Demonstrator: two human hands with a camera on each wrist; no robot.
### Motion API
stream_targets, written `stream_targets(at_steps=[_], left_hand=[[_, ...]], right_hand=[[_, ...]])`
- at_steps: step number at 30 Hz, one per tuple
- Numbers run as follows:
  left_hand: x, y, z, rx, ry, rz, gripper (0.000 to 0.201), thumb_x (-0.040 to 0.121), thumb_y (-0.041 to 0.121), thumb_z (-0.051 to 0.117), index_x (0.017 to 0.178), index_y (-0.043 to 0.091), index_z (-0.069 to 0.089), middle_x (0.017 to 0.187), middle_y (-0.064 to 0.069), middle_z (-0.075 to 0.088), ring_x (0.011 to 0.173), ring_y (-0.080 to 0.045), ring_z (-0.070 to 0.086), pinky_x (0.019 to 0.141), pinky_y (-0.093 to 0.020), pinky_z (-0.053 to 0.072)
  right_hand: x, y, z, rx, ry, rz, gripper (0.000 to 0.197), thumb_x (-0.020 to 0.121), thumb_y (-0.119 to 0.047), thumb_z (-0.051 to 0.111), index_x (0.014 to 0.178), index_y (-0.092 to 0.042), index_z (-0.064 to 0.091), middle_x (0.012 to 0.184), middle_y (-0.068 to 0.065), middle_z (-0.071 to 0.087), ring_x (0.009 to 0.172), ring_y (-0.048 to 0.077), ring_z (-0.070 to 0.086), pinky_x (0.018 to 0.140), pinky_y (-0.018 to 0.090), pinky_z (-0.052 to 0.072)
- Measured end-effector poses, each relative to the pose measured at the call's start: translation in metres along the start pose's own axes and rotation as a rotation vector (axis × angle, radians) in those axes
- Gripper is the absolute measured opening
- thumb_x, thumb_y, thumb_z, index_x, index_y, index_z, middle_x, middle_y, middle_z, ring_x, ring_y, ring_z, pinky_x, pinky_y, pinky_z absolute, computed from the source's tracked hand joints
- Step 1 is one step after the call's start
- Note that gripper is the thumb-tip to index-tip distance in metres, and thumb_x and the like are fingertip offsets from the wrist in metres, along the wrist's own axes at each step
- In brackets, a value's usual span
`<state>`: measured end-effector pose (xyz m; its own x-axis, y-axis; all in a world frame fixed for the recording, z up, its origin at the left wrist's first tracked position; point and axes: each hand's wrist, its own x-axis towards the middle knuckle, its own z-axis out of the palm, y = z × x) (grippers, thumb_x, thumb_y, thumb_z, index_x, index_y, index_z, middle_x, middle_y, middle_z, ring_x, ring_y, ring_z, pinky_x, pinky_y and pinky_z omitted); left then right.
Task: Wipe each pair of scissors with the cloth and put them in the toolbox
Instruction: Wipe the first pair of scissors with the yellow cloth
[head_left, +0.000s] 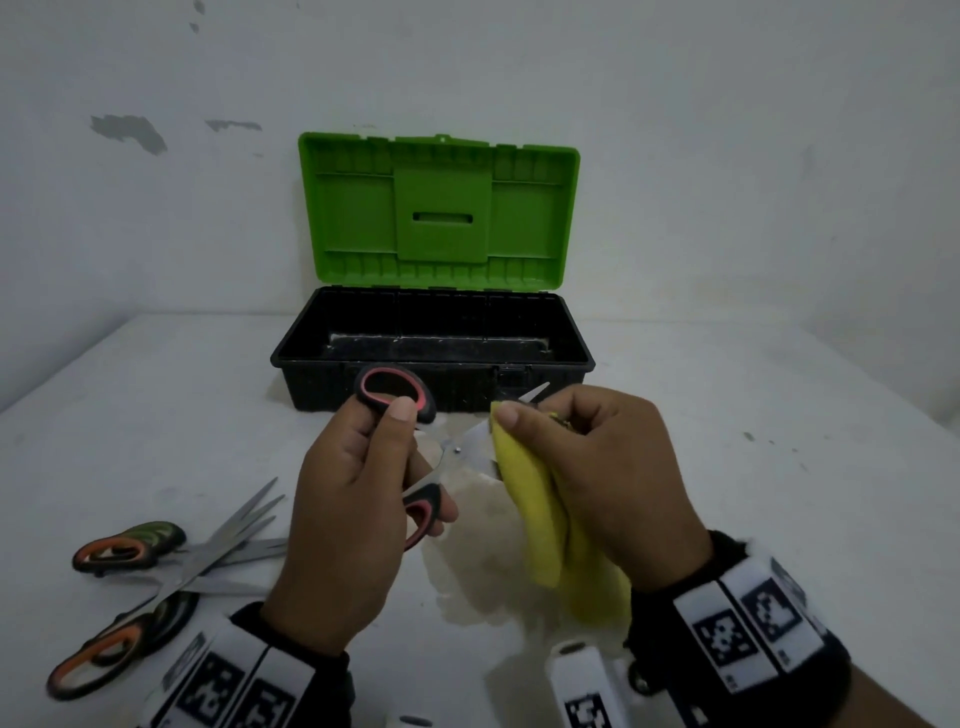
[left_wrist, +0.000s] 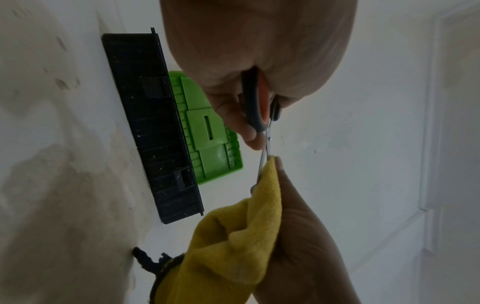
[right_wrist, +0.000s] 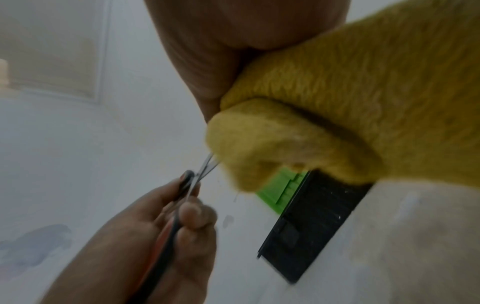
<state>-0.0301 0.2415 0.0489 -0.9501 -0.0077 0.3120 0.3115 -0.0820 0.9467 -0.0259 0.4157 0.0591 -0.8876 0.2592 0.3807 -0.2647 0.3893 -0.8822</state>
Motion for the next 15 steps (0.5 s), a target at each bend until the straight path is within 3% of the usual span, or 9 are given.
stream_targets(at_steps=[2,3,5,7,8,11,15], left_hand=[[0.0,0.0,0.0,-0.009,0.0,0.002,0.024,0.101,0.024,0.042,0.088,0.013,0.06,0.059,-0.03,0.044,0.043,-0.028,0.058,0.042,-0.032,0.051],[0.0,0.0,0.0,-0.011,0.002,0.004,0.024,0.101,0.024,0.042,0.089,0.013,0.06,0.058,-0.029,0.044,0.043,-0.028,0.058,0.042,-0.033,0.05],[0.0,0.0,-0.002,-0.009,0.009,0.006,0.026,0.101,0.024,0.042,0.087,0.013,0.059,0.057,-0.028,0.045,0.043,-0.027,0.058,0.041,-0.031,0.051],[-0.001,0.001,-0.003,-0.001,0.009,0.011,0.027,0.101,0.025,0.041,0.083,0.013,0.058,0.057,-0.028,0.047,0.043,-0.026,0.059,0.041,-0.03,0.051],[-0.001,0.001,-0.003,-0.005,0.004,0.015,0.028,0.101,0.025,0.041,0.082,0.014,0.057,0.057,-0.028,0.047,0.043,-0.026,0.058,0.041,-0.03,0.05],[-0.002,0.002,-0.003,-0.015,-0.007,0.02,0.027,0.101,0.024,0.041,0.082,0.014,0.057,0.057,-0.029,0.046,0.042,-0.026,0.058,0.041,-0.03,0.05],[-0.002,0.003,-0.005,-0.024,-0.002,0.012,0.03,0.101,0.025,0.042,0.077,0.015,0.055,0.056,-0.027,0.047,0.043,-0.027,0.058,0.041,-0.029,0.049]], right_hand=[[0.007,0.004,-0.005,0.034,0.055,0.028,0.04,0.078,-0.042,0.083,0.063,-0.008,0.068,0.065,0.013,0.069,0.063,0.031,0.069,0.059,0.045,0.059],[0.007,0.003,-0.005,0.032,0.064,0.028,0.041,0.078,-0.042,0.082,0.063,-0.007,0.068,0.066,0.015,0.069,0.064,0.033,0.069,0.059,0.046,0.059],[0.003,-0.001,-0.003,-0.003,0.015,0.003,0.039,0.078,-0.042,0.082,0.064,-0.008,0.069,0.064,0.011,0.068,0.061,0.022,0.068,0.058,0.034,0.058],[0.0,-0.004,-0.002,-0.004,-0.024,0.008,0.036,0.077,-0.042,0.082,0.064,-0.011,0.07,0.063,0.007,0.07,0.062,0.022,0.07,0.058,0.034,0.058],[0.003,-0.003,-0.004,0.017,-0.01,0.026,0.037,0.077,-0.043,0.083,0.063,-0.011,0.07,0.064,0.006,0.071,0.063,0.023,0.071,0.059,0.036,0.059],[0.01,0.0,-0.011,0.02,0.085,0.046,0.042,0.077,-0.042,0.082,0.061,-0.006,0.067,0.061,0.004,0.066,0.057,0.012,0.061,0.057,0.025,0.052],[-0.002,-0.005,-0.004,0.052,-0.012,0.034,0.038,0.076,-0.041,0.083,0.061,-0.011,0.067,0.063,0.01,0.069,0.061,0.024,0.069,0.058,0.034,0.055]])
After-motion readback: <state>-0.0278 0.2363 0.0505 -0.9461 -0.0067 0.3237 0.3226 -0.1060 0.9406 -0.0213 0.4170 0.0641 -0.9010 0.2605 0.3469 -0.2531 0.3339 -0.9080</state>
